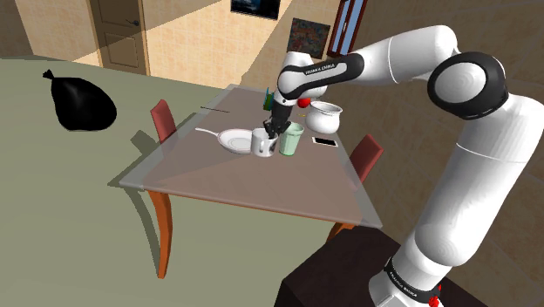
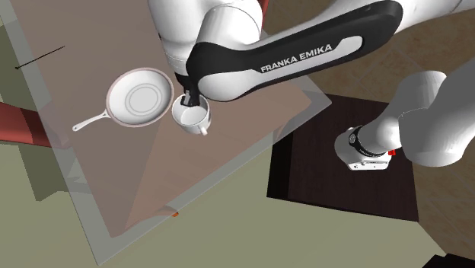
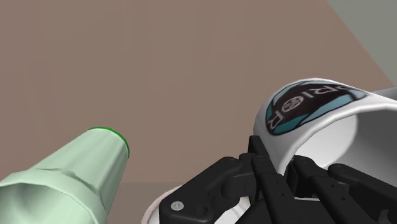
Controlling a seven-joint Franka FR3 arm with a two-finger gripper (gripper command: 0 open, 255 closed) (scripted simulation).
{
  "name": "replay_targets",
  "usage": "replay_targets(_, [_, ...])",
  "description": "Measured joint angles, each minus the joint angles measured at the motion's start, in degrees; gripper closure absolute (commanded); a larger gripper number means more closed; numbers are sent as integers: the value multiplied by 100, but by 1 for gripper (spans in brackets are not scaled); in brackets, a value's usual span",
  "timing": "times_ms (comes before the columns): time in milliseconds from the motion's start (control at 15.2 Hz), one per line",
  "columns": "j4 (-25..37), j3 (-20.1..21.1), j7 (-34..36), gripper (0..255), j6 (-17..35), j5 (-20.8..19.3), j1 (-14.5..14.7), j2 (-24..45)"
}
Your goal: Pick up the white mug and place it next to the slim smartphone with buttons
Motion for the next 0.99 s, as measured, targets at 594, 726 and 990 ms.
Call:
replay_targets(594, [218,-170,-388,255,-422,57,-221,-182])
replay_targets(726, [227,-284,-661,255,-442,94,-366,-182])
replay_targets(990, [271,-512,-1205,255,-497,174,-655,-155])
